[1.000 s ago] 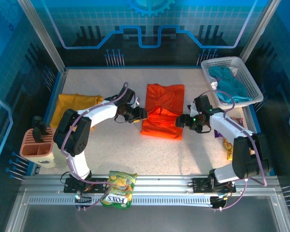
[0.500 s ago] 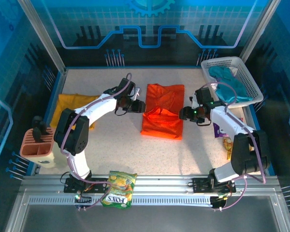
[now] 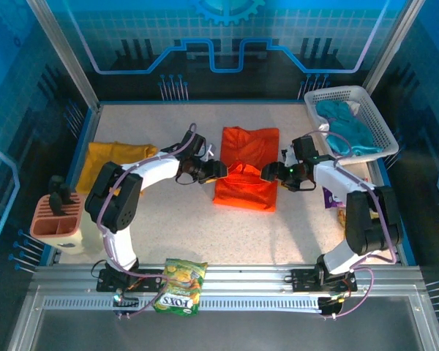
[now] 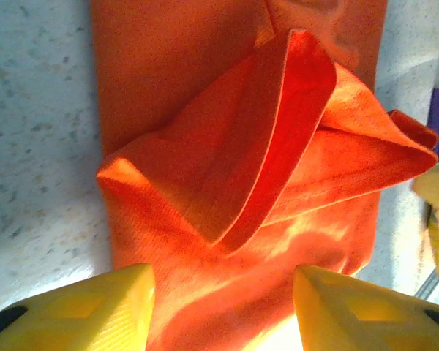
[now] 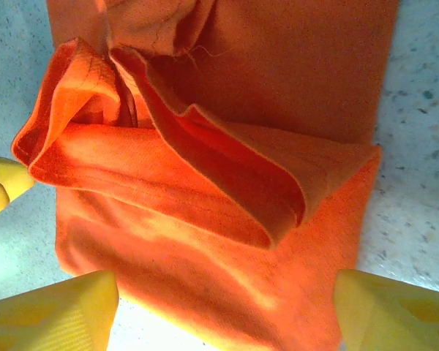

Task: Fold and stack the t-shirts

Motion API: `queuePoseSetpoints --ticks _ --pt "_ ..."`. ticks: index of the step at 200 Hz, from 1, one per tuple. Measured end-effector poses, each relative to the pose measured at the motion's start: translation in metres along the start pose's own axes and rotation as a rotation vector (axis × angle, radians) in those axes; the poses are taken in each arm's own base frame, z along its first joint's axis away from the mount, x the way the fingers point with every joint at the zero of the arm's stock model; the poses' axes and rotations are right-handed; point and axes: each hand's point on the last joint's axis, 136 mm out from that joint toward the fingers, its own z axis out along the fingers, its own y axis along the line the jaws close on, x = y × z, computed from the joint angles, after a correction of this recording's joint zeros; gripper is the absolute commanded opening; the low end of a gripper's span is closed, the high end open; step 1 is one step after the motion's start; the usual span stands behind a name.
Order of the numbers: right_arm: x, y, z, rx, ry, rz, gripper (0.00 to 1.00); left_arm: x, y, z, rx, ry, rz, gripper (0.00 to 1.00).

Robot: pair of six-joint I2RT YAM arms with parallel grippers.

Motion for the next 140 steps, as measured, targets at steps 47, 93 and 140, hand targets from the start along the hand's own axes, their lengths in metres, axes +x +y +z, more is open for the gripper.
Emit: queuePoseSetpoints --ticks 47,93,140 --pt "-0.002 -0.001 0.022 -0.039 0.044 0.090 0.77 -0.019 -0.009 0.025 0.074 0.013 -0.065 0.54" --pt "-0.051 0.015 0.011 -0.093 -0.047 0.130 0.77 -0.080 -0.050 0.025 0.181 -0.068 -0.067 0.53" --pt "-0.089 0.005 -0.003 -0.134 -0.131 0.183 0.77 -0.134 -0.038 0.000 0.186 -0.182 -0.148 0.53"
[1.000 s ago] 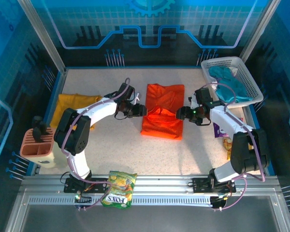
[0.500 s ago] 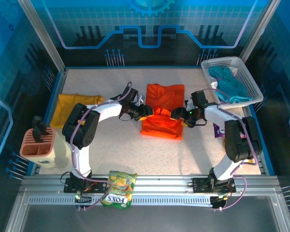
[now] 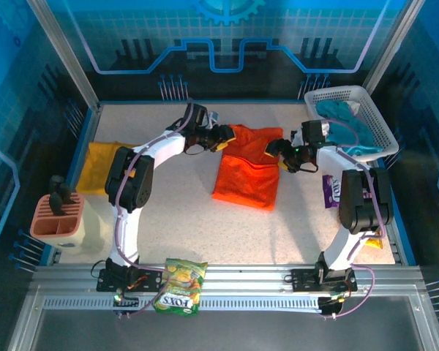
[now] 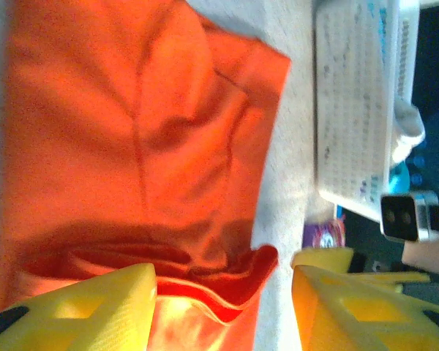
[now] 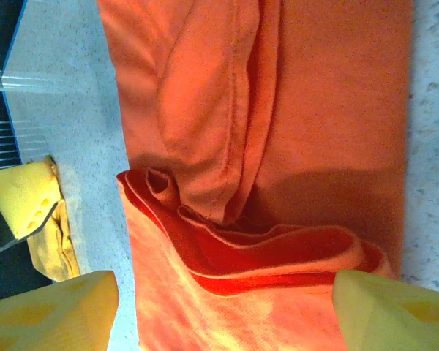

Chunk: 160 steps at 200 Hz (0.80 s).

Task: Fold and stack the t-shirts

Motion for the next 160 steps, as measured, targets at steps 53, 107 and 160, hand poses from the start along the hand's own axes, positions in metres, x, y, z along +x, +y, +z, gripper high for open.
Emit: queuePoseSetpoints --ticks 53,107,160 --pt "0.011 0.010 -0.014 -0.004 -0.016 -0.046 0.78 0.024 0.019 -0.014 -0.076 0.023 -0.030 0.53" --pt "0.042 0.053 0.005 -0.098 0.049 -0.118 0.79 0.100 -0.005 0.003 -0.072 0.121 0.031 0.52" --pt "0.049 0.036 0.057 -0.099 0.124 -0.047 0.77 0.152 0.059 0.012 -0.206 0.141 -0.050 0.51"
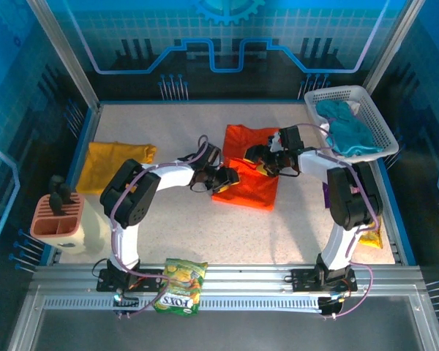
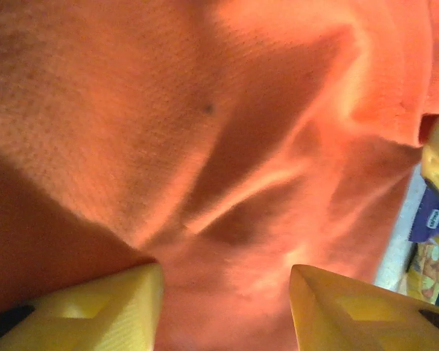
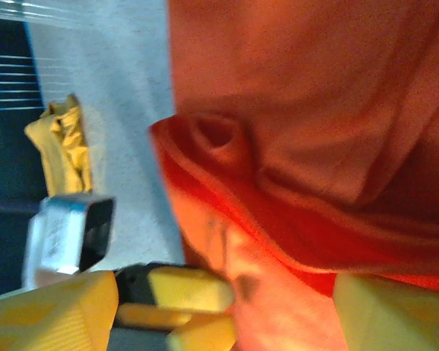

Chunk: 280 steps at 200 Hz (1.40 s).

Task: Fold and stack the t-shirts

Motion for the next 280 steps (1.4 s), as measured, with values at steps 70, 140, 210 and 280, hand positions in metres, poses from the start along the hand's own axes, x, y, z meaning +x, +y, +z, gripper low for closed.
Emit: queuePoseSetpoints --ticks 70,140,210,280 --pt "-0.045 -0.009 0.011 -0.031 -0.047 0.003 0.78 0.009 0.006 -0.010 0.002 -0.084 -0.032 0.51" --pt "-0.041 0.018 -0.022 -0.034 -0.058 -0.086 0.77 0.011 0.002 -0.010 0.009 -0.081 -0.046 0.53" --pt "0.044 -0.025 -0.073 0.139 0.004 -0.075 0.61 -0.011 -0.034 -0.082 0.003 -0.095 0.133 0.56" --pt "0.121 -0.106 -0.076 0.347 0.126 0.043 0.52 0.036 0.035 -0.071 -0.131 0.076 0.079 0.53"
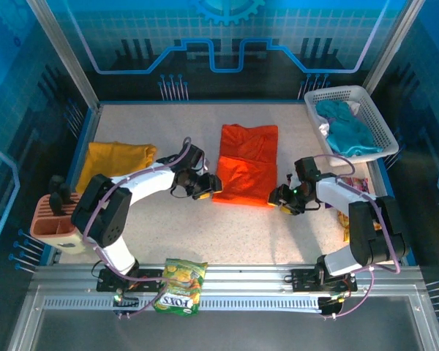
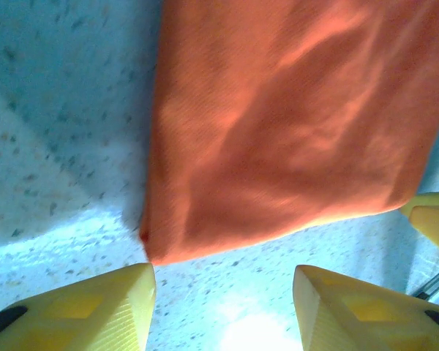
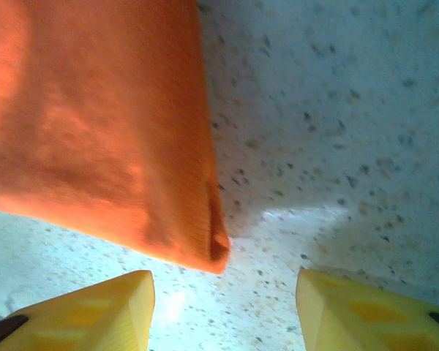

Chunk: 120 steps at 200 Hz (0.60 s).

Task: Fold and stack the t-shirts

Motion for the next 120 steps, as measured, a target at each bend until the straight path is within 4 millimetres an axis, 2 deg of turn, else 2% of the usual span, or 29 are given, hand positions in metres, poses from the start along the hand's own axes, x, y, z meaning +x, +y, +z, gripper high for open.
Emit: queuePoseSetpoints --ticks 26,120 --pt "0.008 0.002 0.007 0.017 0.012 -0.019 0.49 0.007 0.008 0.010 -0.003 0.034 -0.022 0.53" --pt "0.004 0.006 0.014 0.046 0.011 0.015 0.46 0.006 0.019 0.028 -0.021 0.060 -0.077 0.54"
